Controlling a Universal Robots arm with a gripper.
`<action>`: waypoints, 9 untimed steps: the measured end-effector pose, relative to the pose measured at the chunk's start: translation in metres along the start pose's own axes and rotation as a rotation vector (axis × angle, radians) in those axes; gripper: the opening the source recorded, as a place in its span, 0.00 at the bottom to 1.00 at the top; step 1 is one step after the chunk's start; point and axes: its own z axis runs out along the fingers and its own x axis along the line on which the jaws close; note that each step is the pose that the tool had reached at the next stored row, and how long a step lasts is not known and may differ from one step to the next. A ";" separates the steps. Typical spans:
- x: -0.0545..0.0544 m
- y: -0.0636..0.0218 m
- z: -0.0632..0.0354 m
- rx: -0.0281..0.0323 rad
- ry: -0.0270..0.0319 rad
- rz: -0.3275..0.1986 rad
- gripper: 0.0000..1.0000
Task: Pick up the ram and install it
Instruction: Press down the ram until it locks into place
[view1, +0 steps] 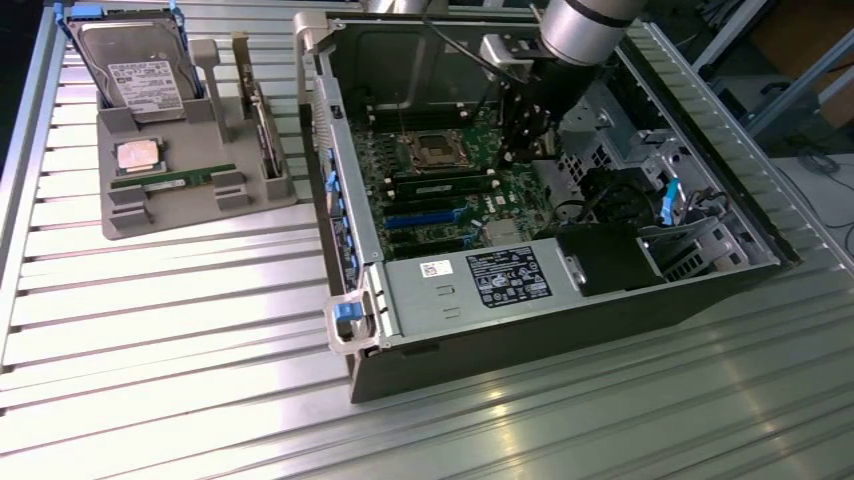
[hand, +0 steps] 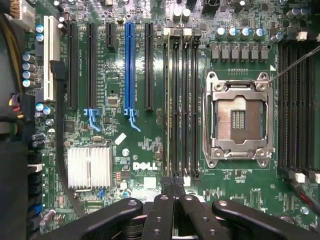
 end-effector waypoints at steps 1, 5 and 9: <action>0.000 0.0005 0.0023 0.0000 0.0000 0.000 0.11; 0.000 0.0033 0.0152 0.0000 0.0001 0.000 0.11; 0.001 0.0039 0.0113 0.0017 -0.0012 0.000 0.11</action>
